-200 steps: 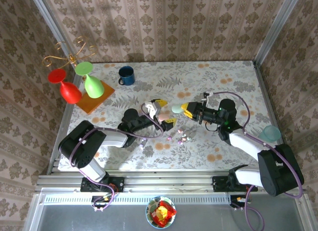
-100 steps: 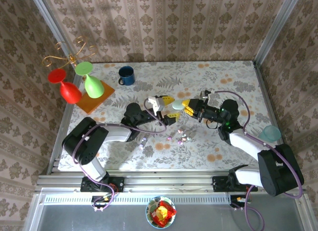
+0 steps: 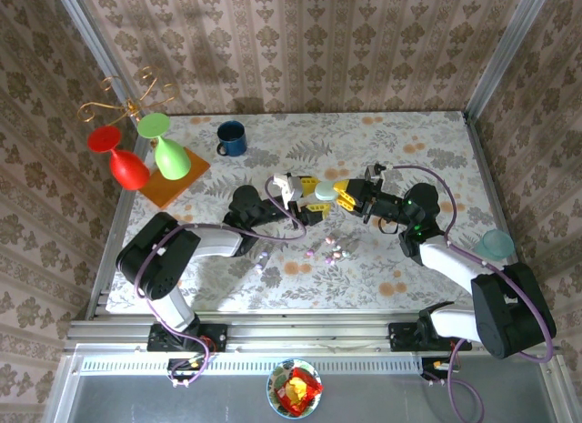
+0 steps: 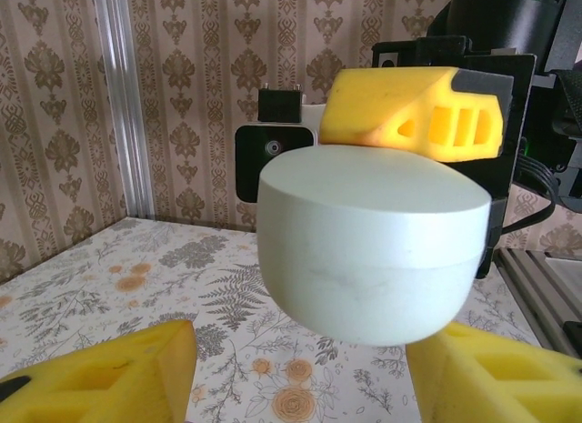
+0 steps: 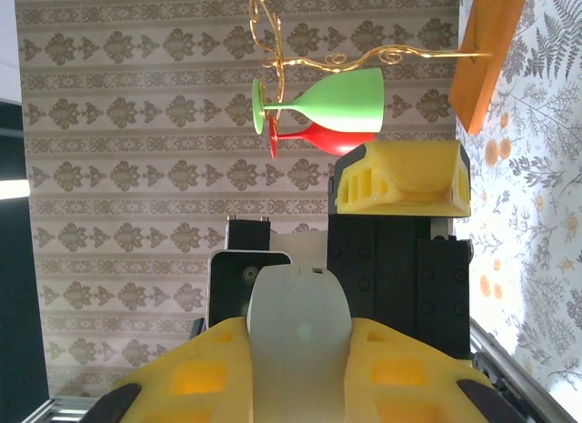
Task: Insert the wireless bluetooth earbuds into the charging case
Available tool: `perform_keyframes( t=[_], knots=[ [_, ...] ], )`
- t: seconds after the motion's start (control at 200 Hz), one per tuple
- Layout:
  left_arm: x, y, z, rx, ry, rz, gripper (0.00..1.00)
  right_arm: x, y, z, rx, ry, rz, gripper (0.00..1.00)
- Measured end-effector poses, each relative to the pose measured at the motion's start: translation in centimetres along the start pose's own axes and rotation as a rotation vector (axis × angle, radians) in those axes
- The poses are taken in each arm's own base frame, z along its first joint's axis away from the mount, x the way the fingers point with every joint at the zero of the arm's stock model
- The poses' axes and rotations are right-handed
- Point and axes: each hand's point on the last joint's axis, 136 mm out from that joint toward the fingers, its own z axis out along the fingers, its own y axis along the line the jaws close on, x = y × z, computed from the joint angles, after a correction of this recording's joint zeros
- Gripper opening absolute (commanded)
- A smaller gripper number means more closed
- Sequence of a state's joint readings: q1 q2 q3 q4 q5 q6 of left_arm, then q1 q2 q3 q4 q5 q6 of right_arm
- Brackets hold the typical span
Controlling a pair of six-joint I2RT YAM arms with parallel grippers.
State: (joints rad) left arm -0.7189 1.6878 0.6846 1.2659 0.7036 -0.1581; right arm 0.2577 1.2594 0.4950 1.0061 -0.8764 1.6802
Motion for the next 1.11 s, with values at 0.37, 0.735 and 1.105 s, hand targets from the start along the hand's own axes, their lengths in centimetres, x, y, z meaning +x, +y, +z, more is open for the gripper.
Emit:
perform_keyframes(
  t=[0.37,0.735,1.105],
  knots=[
    [0.0,-0.7,0.2,0.02,-0.001,0.0,0.62,-0.2,-1.1,0.1,0.03,-0.003,0.031,0.06],
    [-0.6,-0.8,0.2,0.024,-0.011,0.009,0.51,-0.5,-1.6,0.0,0.044,-0.009,0.041,0.05],
    [-0.6,-0.9,0.3,0.034,-0.01,0.004,0.36,-0.3,-1.9,0.0,0.057,-0.001,0.034,0.06]
  ],
)
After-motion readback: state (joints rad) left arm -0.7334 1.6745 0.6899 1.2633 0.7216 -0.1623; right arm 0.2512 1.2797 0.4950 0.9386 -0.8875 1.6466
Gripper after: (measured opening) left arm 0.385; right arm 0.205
